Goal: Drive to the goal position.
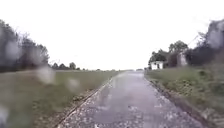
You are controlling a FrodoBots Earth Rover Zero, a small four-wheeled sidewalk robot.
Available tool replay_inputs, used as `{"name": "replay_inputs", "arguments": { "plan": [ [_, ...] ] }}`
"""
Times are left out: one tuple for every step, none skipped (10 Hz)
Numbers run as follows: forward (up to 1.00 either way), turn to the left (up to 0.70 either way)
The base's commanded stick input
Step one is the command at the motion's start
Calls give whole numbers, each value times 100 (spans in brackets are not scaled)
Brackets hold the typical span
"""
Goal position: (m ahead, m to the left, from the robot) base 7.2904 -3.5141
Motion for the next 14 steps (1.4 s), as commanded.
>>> {"name": "replay_inputs", "arguments": {
  "plan": [
    [70, 0],
    [70, -6],
    [70, -24],
    [70, -13],
    [70, 0],
    [70, 0],
    [70, 0],
    [70, 0],
    [70, 0],
    [70, 0],
    [70, 0],
    [70, 0],
    [70, 0],
    [70, 0]
  ]
}}
